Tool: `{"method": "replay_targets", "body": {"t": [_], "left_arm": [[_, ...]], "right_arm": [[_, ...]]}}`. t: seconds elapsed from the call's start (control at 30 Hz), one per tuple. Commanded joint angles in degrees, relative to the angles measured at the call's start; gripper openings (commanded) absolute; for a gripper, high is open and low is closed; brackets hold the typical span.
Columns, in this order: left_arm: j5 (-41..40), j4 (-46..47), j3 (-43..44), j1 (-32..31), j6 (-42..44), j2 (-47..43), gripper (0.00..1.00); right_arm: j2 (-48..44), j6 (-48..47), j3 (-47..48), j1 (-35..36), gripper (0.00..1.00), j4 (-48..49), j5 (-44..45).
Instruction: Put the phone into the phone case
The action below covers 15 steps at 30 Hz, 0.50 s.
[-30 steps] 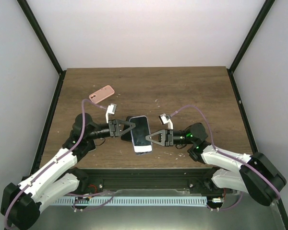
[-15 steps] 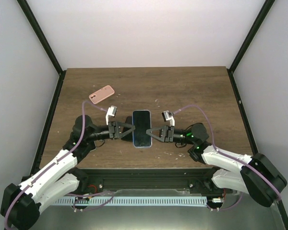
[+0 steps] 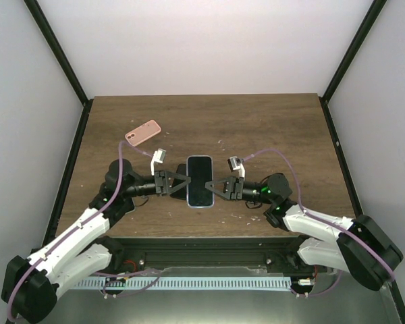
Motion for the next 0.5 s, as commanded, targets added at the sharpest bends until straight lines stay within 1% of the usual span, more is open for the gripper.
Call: {"method": "replay_targets", "body": {"t": [0.0, 0.07, 0.17, 0.3, 0.47], "left_arm": [[-0.03, -3.76, 1.34, -0.20, 1.74, -0.80, 0.26], [0.12, -3.61, 0.95, -0.15, 1.12, -0.96, 0.35], [1.35, -1.32, -0.66, -0.22, -1.45, -0.79, 0.43], [3.17, 3.54, -3.59, -0.27, -5.39, -0.82, 0.46], [3.22, 2.43, -3.85, -0.44, -5.43, -1.33, 0.46]], "right_arm": [[-0.97, -0.05, 1.31, 0.53, 0.09, 4.83, 3.63], [-1.07, 0.20, 1.78, 0.53, 0.08, 4.42, 5.35], [-0.97, 0.46, 2.68, 0.53, 0.08, 4.06, 7.62], [-1.07, 0.33, 3.46, 0.53, 0.07, 3.38, 10.16], [-0.45, -0.05, 4.35, 0.53, 0.07, 2.52, 11.03]]}}
